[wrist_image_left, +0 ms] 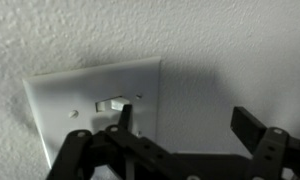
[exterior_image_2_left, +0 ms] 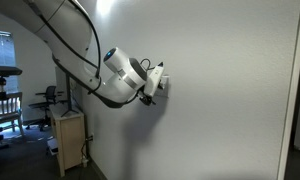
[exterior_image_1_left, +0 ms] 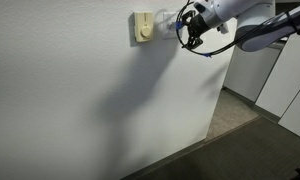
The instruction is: Turn on the right light switch
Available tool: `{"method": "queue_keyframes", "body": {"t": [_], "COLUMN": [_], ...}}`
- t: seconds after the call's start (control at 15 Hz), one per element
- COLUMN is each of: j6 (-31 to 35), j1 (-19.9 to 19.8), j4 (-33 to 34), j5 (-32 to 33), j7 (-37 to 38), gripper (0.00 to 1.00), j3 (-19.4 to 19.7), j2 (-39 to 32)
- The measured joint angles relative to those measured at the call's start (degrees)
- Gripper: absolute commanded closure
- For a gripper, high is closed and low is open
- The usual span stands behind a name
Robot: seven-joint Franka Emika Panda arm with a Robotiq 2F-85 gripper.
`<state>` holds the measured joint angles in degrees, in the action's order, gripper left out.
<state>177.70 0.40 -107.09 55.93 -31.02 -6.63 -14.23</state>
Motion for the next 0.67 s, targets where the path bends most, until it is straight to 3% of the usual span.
{"method": "queue_keyframes", "body": {"t": [0.67], "j6": [0.0], "j1": [-0.1], "j4": [-1.4], "j5": [-3.0], "j7": [-1.8], "gripper": [0.00], "j3": [-1.4], "j2": [-2.6]}}
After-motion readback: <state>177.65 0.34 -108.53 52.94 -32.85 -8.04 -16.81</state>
